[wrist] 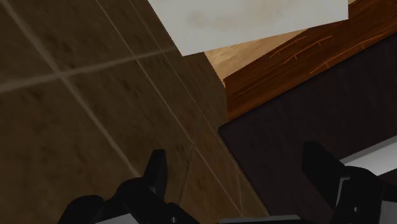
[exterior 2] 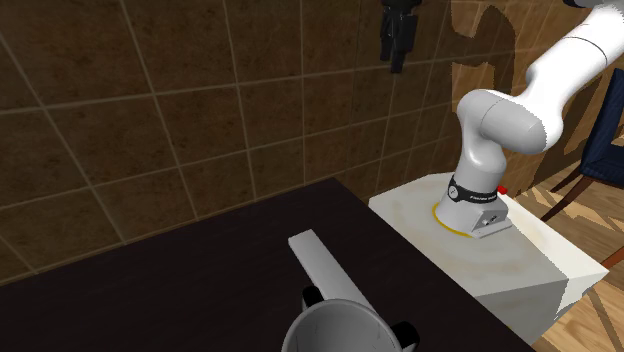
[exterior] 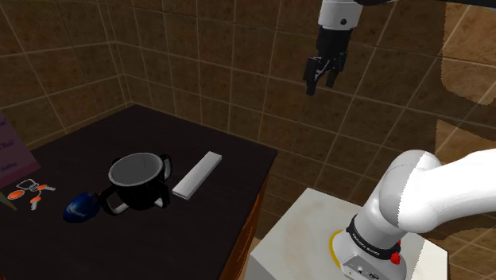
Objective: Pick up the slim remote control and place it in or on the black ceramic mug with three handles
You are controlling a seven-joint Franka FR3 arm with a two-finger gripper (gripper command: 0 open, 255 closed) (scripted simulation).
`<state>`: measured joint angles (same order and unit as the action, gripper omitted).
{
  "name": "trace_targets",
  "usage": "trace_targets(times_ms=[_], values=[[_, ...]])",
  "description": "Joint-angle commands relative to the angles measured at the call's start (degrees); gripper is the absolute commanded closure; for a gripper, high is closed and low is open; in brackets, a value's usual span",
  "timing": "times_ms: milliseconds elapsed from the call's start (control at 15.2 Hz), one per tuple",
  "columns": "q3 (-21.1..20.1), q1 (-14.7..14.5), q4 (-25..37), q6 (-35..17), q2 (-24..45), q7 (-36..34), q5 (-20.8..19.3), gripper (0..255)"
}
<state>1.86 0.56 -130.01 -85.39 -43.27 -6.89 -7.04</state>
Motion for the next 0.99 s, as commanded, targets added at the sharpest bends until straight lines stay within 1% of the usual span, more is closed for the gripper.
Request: trace_targets(times_ms=[0, 462, 924], values=[[0.0, 0.0, 0.0, 0.0, 0.0, 0.0, 0.0, 0], [-8.3, 0.3, -6.5, -7.8, 1.9, -17.0, 6.8, 0], [-16.8, 0.8, -8.3, -17.4, 9.2, -33.4, 12.2, 0]])
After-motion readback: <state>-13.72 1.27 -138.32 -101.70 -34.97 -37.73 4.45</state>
